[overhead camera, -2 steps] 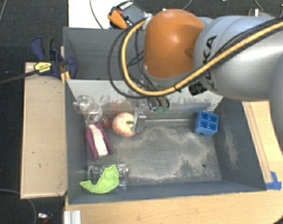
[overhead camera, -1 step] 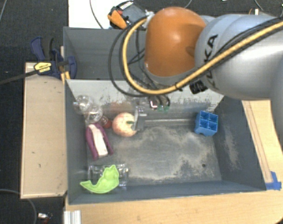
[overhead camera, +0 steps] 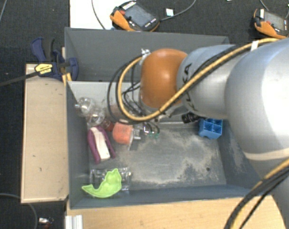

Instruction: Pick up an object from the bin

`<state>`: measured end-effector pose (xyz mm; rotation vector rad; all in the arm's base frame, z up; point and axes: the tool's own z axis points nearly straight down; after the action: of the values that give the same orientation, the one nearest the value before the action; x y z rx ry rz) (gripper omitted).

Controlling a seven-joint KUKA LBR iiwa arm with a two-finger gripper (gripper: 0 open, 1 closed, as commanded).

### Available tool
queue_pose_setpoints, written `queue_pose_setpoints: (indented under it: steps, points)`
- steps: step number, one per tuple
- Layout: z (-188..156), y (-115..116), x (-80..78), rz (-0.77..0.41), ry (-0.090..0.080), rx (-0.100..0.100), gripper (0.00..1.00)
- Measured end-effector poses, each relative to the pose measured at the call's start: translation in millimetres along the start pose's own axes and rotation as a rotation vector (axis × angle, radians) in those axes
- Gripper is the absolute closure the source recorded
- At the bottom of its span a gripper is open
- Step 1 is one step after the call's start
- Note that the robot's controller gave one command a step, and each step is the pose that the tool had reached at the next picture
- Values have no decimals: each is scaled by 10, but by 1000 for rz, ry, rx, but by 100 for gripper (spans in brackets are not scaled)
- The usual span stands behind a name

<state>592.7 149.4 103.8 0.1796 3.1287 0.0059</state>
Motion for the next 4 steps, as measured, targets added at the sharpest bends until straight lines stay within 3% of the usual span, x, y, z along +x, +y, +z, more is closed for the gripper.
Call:
queue_pose_setpoints:
  steps: [1, 2, 3, 4]
  points:
    - [-522, -37, 32, 20, -3, -2, 0]
    - [39, 160, 117, -50, 3, 0, 0]
    - [334, 188, 62, -27, -13, -5, 0]
    - [332, 129, 137, 0, -5, -4, 100]
